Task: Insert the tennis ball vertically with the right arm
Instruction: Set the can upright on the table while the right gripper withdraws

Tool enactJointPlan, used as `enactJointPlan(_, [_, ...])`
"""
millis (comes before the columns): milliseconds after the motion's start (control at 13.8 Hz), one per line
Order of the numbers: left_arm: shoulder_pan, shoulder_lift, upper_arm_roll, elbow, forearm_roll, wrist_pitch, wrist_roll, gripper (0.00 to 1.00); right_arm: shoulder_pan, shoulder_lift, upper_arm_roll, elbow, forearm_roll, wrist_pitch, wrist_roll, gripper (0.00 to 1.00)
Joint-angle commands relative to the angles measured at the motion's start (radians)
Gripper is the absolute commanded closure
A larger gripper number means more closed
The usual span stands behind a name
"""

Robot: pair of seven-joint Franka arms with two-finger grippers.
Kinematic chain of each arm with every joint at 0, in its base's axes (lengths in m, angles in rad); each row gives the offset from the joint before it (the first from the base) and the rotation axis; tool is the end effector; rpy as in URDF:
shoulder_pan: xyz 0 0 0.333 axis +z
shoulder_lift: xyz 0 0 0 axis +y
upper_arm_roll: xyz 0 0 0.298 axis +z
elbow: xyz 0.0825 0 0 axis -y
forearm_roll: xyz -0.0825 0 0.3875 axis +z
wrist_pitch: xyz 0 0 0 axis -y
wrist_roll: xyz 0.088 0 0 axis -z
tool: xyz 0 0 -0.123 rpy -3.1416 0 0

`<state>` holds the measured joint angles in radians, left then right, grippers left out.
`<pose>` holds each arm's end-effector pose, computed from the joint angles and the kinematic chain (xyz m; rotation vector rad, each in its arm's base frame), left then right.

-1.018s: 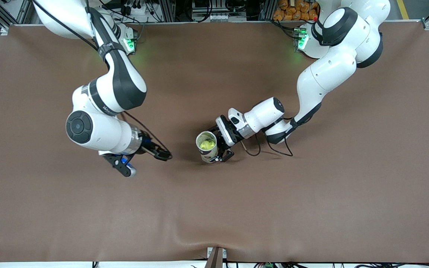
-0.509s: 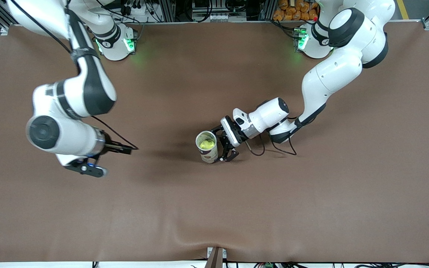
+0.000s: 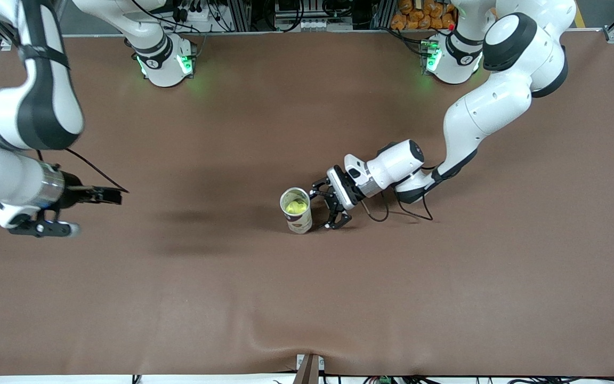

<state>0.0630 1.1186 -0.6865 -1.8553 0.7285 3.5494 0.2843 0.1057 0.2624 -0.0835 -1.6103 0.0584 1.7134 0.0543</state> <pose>0.5036 -0.4032 0.1272 1.9570 -1.2524 1.0855 0.6184 0.0239 0.4281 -3.1019 0.0680 0.2480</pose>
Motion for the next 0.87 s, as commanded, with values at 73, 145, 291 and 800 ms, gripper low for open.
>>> enactJointPlan(73, [0.072,-0.011,-0.013,-0.031,0.098,0.005,-0.040,0.00,-0.008,-0.143,0.019,-0.088,-0.035,0.011,-0.109,0.00])
enactJointPlan(145, [0.089,-0.010,-0.013,-0.033,0.133,0.005,-0.063,0.00,-0.011,-0.162,0.019,-0.088,-0.067,0.009,-0.138,0.00])
enactJointPlan(291, [0.110,-0.008,-0.013,-0.032,0.196,0.005,-0.120,0.00,-0.041,-0.195,0.019,-0.086,-0.095,0.006,-0.160,0.00])
enactJointPlan(800, [0.170,-0.010,-0.013,0.008,0.223,0.003,-0.204,0.00,-0.066,-0.201,0.030,0.101,-0.091,-0.178,-0.006,0.00])
